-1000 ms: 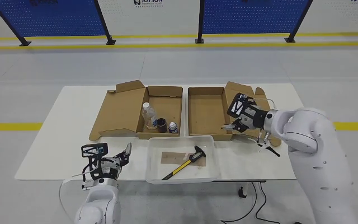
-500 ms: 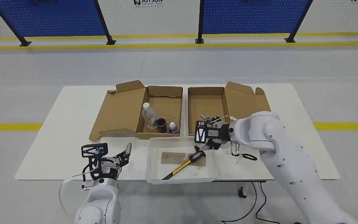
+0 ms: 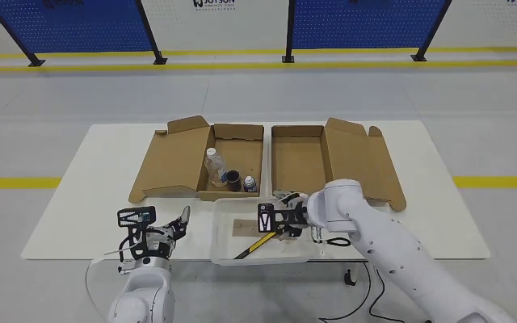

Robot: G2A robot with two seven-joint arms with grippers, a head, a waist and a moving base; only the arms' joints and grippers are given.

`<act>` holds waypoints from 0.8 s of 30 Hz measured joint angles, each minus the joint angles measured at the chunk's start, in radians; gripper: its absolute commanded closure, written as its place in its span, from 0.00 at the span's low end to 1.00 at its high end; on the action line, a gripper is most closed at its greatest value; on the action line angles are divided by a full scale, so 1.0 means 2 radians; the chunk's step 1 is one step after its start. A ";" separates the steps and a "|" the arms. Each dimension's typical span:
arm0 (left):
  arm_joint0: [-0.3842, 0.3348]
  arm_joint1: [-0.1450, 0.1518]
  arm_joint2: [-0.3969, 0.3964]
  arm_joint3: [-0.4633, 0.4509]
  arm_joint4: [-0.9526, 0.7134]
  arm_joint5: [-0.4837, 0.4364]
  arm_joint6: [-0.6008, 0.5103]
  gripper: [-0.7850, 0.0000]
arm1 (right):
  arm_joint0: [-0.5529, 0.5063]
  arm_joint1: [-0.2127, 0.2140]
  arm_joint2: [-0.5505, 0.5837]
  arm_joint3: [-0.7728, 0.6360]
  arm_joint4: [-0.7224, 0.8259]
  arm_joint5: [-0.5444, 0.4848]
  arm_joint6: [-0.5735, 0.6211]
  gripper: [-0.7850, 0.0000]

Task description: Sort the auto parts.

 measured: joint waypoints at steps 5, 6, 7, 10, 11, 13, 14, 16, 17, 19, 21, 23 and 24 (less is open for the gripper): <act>0.000 0.000 0.000 0.000 0.000 0.000 0.000 0.00 | 0.014 -0.008 -0.023 0.025 0.001 0.004 -0.005 0.52; 0.000 0.000 0.000 0.000 0.000 0.000 0.000 0.00 | 0.017 -0.010 -0.027 0.031 0.002 0.003 -0.003 0.52; 0.000 0.000 0.000 0.000 0.000 0.000 0.000 0.00 | 0.022 -0.012 -0.032 0.038 0.003 0.002 -0.002 0.54; 0.000 0.000 0.000 0.000 0.000 0.000 0.000 0.00 | 0.032 -0.017 -0.042 0.053 0.007 0.001 -0.001 0.55; 0.000 0.000 0.000 0.000 0.000 0.000 0.000 0.00 | 0.036 -0.019 -0.047 0.060 0.008 0.000 -0.001 0.55; 0.000 0.000 0.000 0.000 0.000 0.000 0.000 0.00 | 0.042 -0.023 -0.053 0.070 0.011 0.000 -0.001 0.55; 0.000 0.000 0.000 0.000 0.000 0.000 0.000 0.00 | 0.046 -0.025 -0.058 0.078 0.013 -0.002 -0.001 0.55; 0.000 0.000 0.000 0.000 0.000 0.000 0.000 0.00 | 0.052 -0.028 -0.065 0.089 0.016 -0.005 -0.002 0.55; 0.000 0.000 0.000 0.000 0.000 0.000 0.000 0.00 | 0.055 -0.031 -0.069 0.097 0.017 -0.008 -0.004 0.56; 0.000 0.000 0.000 0.000 0.000 0.000 0.000 0.00 | 0.060 -0.034 -0.076 0.110 0.016 -0.011 -0.006 0.58; 0.000 0.000 0.000 0.000 0.000 0.000 0.000 0.00 | 0.066 -0.038 -0.084 0.125 0.013 -0.012 -0.010 0.58; 0.000 0.000 0.000 0.000 0.000 0.000 0.000 0.00 | 0.071 -0.042 -0.091 0.140 0.009 -0.015 -0.014 0.59; 0.000 0.000 0.000 0.000 0.000 0.000 0.000 0.00 | 0.074 -0.044 -0.094 0.146 0.007 -0.016 -0.016 0.59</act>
